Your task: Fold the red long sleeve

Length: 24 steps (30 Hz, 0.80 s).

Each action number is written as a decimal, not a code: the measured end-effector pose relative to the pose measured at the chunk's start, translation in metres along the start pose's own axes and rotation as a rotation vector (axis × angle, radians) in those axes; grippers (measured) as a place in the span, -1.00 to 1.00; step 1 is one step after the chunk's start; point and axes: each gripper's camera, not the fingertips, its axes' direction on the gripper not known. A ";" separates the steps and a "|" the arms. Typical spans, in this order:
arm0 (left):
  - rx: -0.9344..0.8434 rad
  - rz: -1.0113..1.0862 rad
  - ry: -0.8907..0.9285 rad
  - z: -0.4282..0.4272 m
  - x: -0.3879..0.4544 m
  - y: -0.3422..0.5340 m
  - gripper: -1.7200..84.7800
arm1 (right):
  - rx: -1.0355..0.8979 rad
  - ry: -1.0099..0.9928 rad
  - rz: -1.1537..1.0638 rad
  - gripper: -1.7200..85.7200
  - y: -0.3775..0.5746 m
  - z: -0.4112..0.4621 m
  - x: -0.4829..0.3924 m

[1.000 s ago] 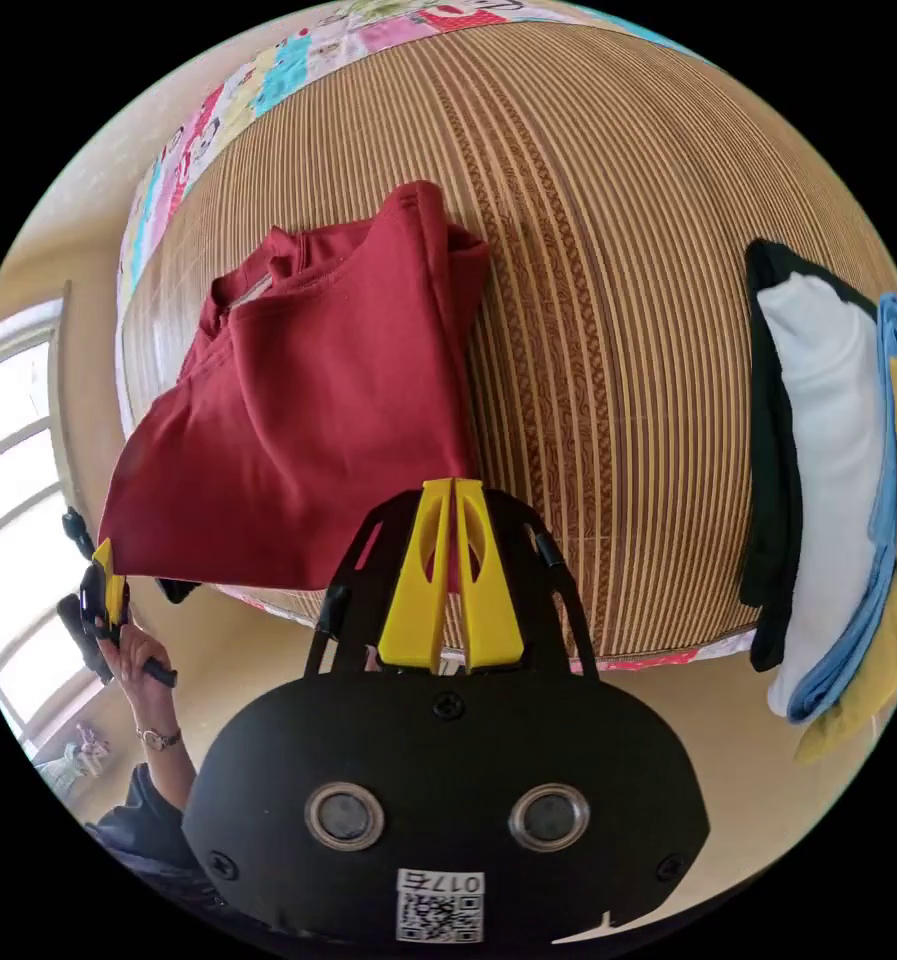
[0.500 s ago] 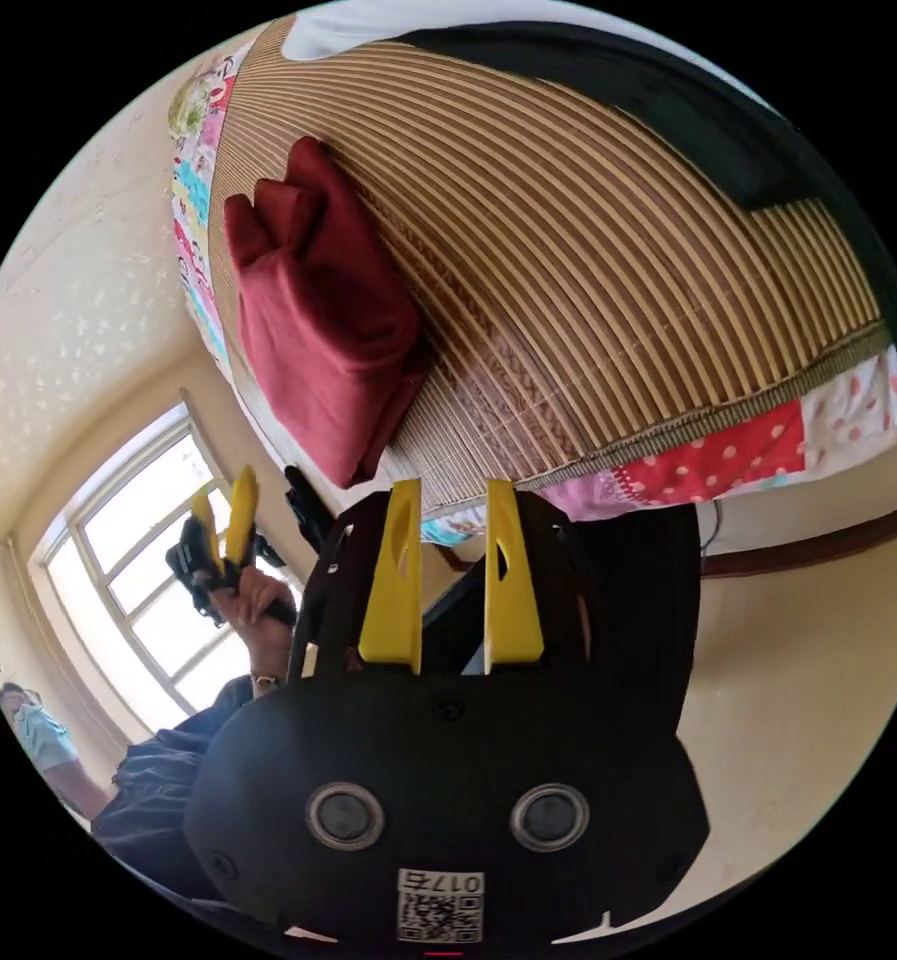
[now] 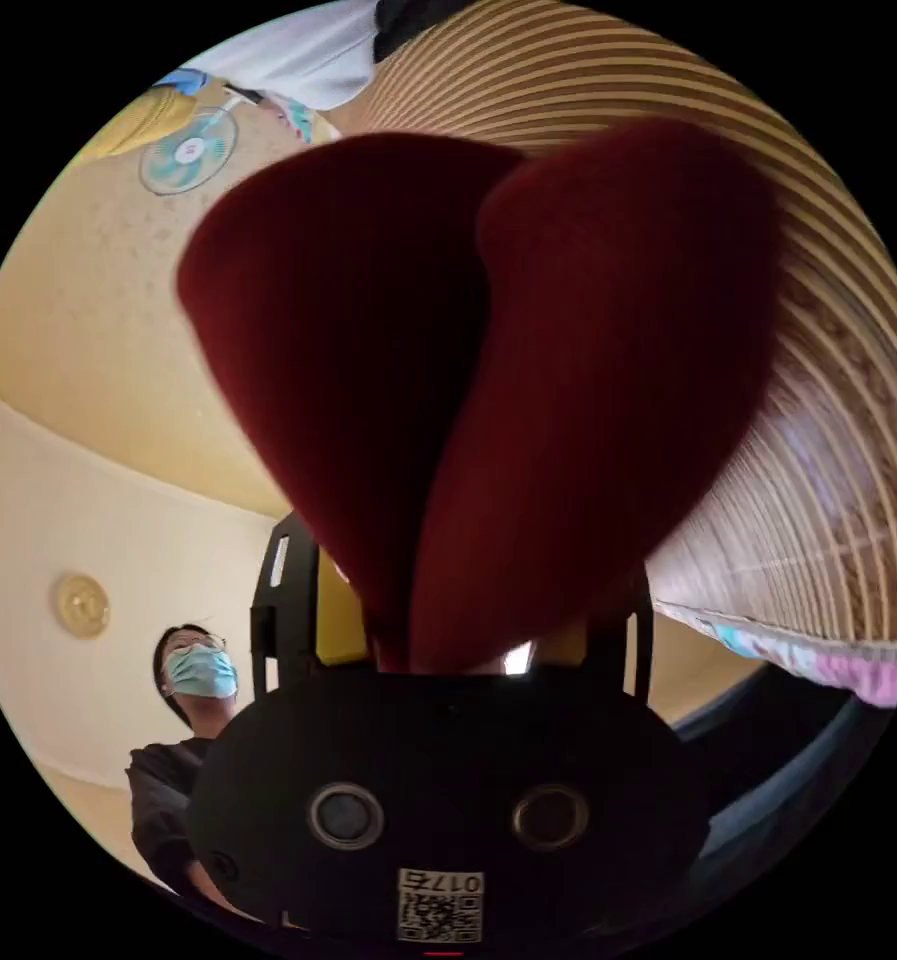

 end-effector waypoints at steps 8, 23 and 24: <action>0.086 0.585 -0.093 -0.016 0.170 0.040 -0.73 | -0.259 0.155 -0.571 -0.53 0.001 0.029 -0.193; -0.160 0.346 -0.170 0.039 0.137 0.055 -0.70 | 0.582 0.446 -0.241 -0.76 0.019 -0.358 -0.238; -0.159 0.322 -0.180 0.034 0.135 0.054 -0.70 | 0.637 0.484 -0.152 -0.76 0.027 -0.370 -0.220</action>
